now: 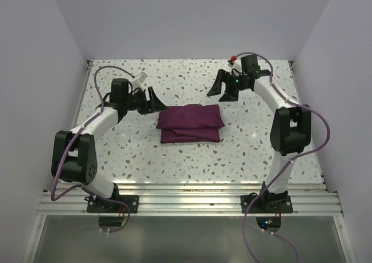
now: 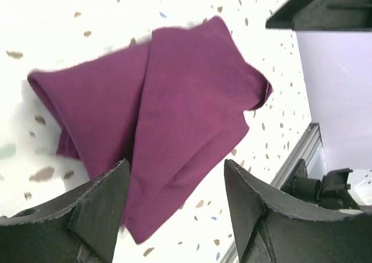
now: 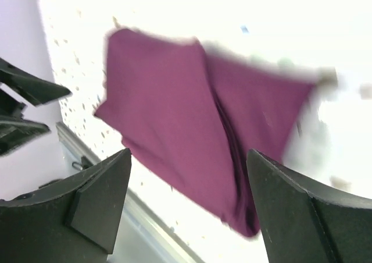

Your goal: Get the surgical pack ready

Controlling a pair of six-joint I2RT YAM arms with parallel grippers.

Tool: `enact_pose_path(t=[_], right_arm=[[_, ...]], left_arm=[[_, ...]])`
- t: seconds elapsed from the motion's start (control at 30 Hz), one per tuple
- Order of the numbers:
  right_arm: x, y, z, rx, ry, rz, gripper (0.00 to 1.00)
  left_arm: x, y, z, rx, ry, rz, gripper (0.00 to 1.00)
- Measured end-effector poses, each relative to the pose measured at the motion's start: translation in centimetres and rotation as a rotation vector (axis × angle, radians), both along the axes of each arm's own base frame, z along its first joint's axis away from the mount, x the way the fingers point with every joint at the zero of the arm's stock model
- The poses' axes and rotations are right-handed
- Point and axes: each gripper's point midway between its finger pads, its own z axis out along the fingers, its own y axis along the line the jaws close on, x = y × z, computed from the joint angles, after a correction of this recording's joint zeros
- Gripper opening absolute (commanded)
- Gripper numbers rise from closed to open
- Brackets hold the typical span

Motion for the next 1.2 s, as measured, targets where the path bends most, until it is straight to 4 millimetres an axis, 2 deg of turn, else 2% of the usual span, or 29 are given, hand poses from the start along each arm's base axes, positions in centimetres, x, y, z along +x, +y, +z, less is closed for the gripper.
enact_pose_path(t=[0.07, 0.13, 0.23, 0.37, 0.47, 0.73, 1.2], right_arm=[[2.4, 1.5, 1.1, 0.019, -0.068, 0.041, 0.84], [4.6, 3.5, 1.2, 0.020, -0.120, 0.083, 0.83], [5.9, 6.3, -0.9, 0.008, -0.122, 0.143, 0.81], [5.2, 8.2, -4.9, -0.030, -0.053, 0.192, 0.80], [4.2, 8.2, -6.7, -0.052, 0.005, 0.213, 0.77], [3.5, 8.2, -7.2, -0.025, 0.024, 0.236, 0.68], [1.4, 10.2, -6.9, 0.081, 0.074, 0.286, 0.43]], left_arm=[[0.9, -0.1, 0.6, -0.008, -0.025, 0.004, 0.70], [1.4, -0.2, 0.5, -0.015, -0.026, 0.009, 0.70], [1.7, -0.3, -0.4, -0.020, 0.003, 0.017, 0.69], [1.7, -0.4, -1.1, -0.021, 0.027, 0.021, 0.69], [1.7, -0.4, -1.1, -0.022, 0.027, 0.020, 0.69], [1.7, -0.4, -1.1, -0.023, 0.028, 0.018, 0.69], [1.5, -0.2, -1.0, -0.034, 0.040, 0.012, 0.68]])
